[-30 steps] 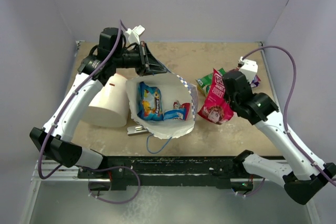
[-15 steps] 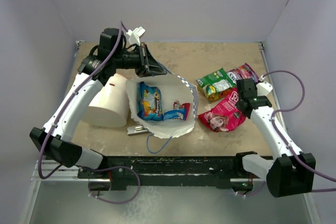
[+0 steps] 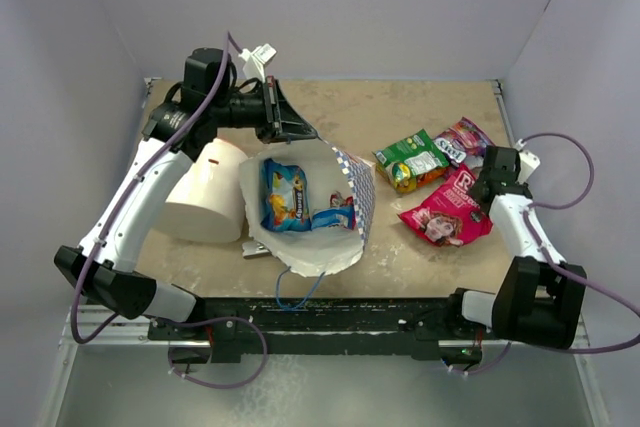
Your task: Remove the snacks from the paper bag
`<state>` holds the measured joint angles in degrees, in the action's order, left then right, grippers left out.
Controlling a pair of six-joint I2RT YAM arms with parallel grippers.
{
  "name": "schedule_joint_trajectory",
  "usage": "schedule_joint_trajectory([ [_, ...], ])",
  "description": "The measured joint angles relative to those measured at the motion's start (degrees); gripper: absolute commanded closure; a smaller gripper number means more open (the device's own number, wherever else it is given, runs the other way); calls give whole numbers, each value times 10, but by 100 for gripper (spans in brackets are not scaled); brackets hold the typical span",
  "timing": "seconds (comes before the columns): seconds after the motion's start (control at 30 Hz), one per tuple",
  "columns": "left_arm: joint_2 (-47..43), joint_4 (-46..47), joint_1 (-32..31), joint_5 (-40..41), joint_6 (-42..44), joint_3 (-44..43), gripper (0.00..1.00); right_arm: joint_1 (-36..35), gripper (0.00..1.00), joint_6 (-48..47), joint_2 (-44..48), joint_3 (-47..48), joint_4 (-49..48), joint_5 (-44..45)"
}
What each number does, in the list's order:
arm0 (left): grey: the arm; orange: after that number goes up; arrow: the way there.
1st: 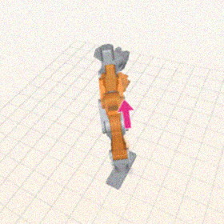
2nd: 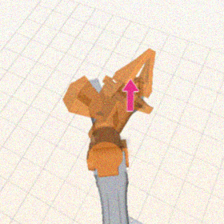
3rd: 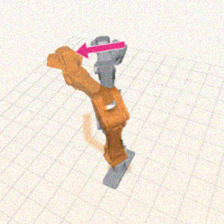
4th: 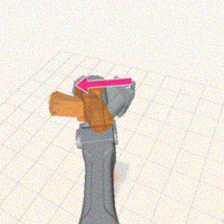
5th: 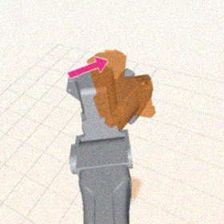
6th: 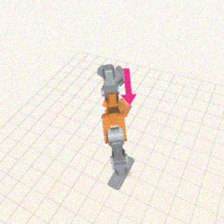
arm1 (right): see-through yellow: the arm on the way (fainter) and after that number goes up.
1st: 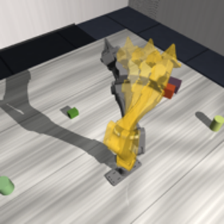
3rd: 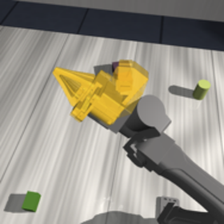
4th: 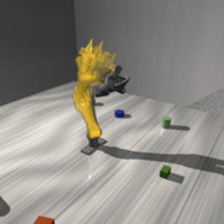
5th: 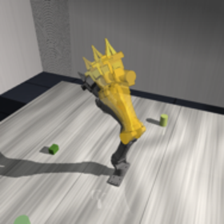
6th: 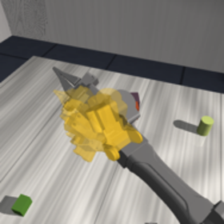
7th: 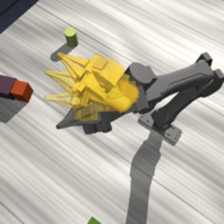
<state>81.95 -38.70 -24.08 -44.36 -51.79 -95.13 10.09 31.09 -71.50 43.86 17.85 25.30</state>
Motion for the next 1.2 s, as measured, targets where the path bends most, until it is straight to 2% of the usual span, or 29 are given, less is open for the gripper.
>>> schedule_joint_trajectory([
  [0.07, 0, -3, 0, 2, 11, -12, 100, 0, 21, -18, 5, 0, -5, -12],
  [0.13, 0, -5, 0, 6, 24, -25, 100, 0, 17, -33, 16, 4, 0, -20],
  [0.33, 0, -22, 0, 41, 70, -69, 100, -3, 13, -62, 59, 79, 58, -30],
  [0.53, 13, -36, 0, 65, 94, -102, 100, -42, 15, -84, 72, 158, 86, -111],
  [0.73, 21, -40, 0, 77, 93, -106, 100, -168, 17, -116, 73, 224, 95, -211],
  [0.83, 21, -38, 0, 77, 89, -103, 100, -247, 28, -121, 74, 262, 90, -250],
  [1.03, 21, -39, 0, 91, 89, -99, 100, -378, 34, -100, 110, 279, 30, -311],
  [1.2, 21, -51, 1, 111, 88, -102, 100, -483, 45, -88, 136, 276, -43, -323],
])
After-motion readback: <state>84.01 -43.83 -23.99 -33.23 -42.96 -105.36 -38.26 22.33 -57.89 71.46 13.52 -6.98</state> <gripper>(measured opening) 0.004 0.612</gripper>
